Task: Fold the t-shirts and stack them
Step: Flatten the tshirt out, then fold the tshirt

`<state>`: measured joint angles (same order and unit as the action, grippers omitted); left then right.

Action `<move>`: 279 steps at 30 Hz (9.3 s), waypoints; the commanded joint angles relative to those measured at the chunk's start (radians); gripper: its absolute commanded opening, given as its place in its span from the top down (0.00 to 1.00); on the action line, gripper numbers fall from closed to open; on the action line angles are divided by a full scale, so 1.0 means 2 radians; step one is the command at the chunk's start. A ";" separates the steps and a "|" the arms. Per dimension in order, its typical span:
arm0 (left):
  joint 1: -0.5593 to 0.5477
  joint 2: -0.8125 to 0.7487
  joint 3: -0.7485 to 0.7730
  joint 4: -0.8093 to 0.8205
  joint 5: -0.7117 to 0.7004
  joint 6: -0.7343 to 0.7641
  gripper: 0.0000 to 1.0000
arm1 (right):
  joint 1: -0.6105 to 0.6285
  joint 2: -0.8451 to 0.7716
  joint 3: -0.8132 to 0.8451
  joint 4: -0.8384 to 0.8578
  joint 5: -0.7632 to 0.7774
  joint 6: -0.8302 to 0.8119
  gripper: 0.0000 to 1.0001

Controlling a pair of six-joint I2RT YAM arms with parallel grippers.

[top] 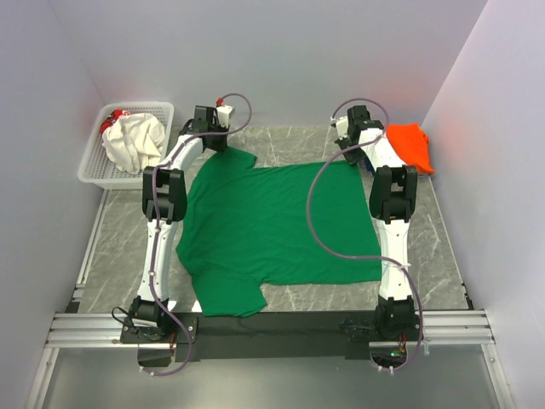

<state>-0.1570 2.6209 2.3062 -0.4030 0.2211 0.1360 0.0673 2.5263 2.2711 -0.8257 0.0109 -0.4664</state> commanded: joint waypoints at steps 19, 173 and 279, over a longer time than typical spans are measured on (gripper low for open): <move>0.013 -0.205 -0.135 0.083 0.049 0.023 1.00 | -0.012 -0.116 -0.059 0.052 -0.042 0.002 1.00; -0.073 -0.325 -0.398 -0.150 0.197 0.171 0.68 | -0.091 -0.242 -0.275 -0.155 -0.137 -0.052 0.55; 0.007 -0.494 -0.519 -0.113 0.144 0.062 0.64 | 0.005 -0.258 -0.287 -0.089 -0.052 -0.159 0.59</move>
<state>-0.1692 1.5753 1.1648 -0.7662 0.4702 0.3756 0.0875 2.0132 1.5536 -0.9405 -0.0063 -0.8345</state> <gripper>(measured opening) 0.366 0.411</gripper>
